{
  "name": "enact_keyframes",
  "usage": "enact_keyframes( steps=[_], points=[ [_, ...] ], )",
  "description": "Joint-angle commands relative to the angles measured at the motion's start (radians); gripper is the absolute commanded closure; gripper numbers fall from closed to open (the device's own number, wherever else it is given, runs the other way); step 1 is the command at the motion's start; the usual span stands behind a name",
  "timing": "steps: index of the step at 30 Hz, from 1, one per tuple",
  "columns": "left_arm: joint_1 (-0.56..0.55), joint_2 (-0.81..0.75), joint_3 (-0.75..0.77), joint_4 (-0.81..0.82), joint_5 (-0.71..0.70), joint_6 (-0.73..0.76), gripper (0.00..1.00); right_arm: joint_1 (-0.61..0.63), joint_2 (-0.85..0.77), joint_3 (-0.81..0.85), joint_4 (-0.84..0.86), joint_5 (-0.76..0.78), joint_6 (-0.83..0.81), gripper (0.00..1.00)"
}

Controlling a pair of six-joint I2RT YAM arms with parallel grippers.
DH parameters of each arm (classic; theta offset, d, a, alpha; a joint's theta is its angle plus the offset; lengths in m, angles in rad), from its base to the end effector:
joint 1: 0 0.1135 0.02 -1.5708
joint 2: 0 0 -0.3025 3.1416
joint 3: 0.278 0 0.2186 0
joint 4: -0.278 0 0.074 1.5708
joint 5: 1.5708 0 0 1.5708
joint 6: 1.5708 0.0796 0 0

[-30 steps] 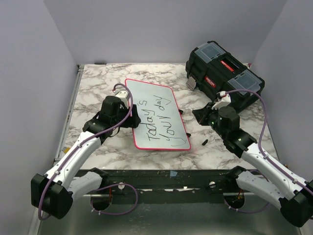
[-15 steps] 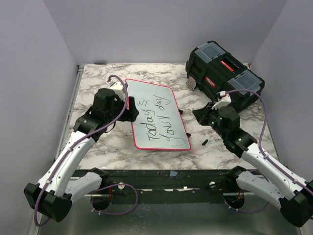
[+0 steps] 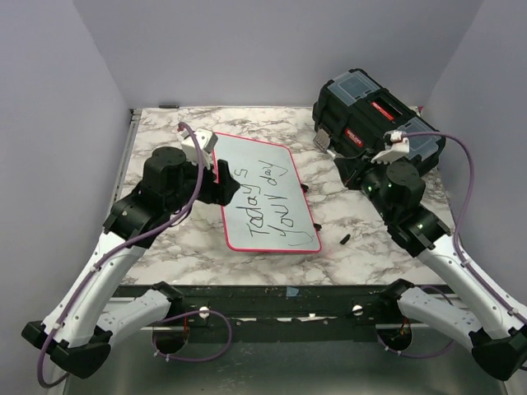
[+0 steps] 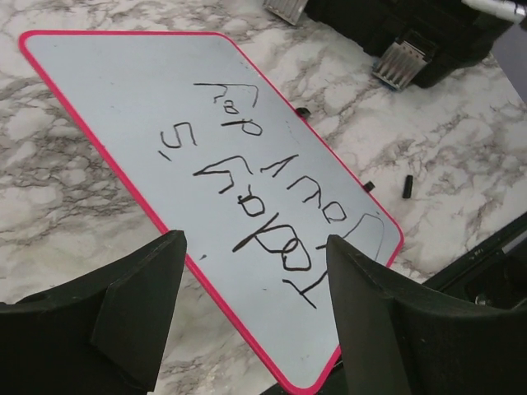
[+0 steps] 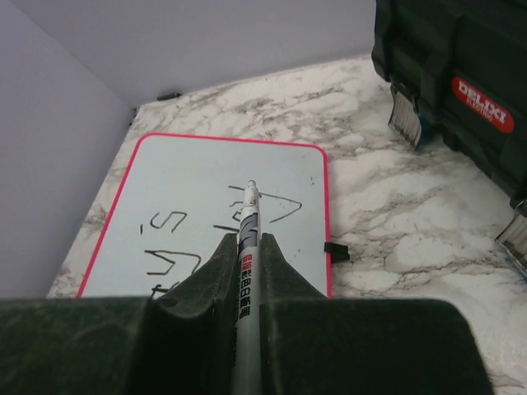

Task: Write a sentence on the whiteboard
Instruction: Pick up the pen cap from the center of the board.

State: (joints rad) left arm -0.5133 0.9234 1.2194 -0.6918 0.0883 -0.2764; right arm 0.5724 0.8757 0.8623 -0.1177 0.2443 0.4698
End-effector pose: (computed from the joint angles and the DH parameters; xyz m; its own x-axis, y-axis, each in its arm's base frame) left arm 0.1382 -0.0859 0.4144 -0.4759 -0.0437 -0.8784 0.4471 0.8480 -0.2845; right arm 0.1678 0.0852 0.3832 -0.2447 0.3649 -0.8983 -0.2391 0.8751 0.4206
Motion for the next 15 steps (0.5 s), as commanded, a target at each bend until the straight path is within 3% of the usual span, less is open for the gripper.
enact_keyframes(
  steps=[1,15],
  points=[
    [-0.111,0.048,0.019,-0.005,-0.004,-0.001,0.31,0.004,0.01,0.108,-0.037,0.091,-0.051,0.99],
    [-0.442,0.357,0.064,0.202,-0.081,0.043,0.34,0.004,0.019,0.258,-0.094,0.193,-0.114,0.99]
  ],
)
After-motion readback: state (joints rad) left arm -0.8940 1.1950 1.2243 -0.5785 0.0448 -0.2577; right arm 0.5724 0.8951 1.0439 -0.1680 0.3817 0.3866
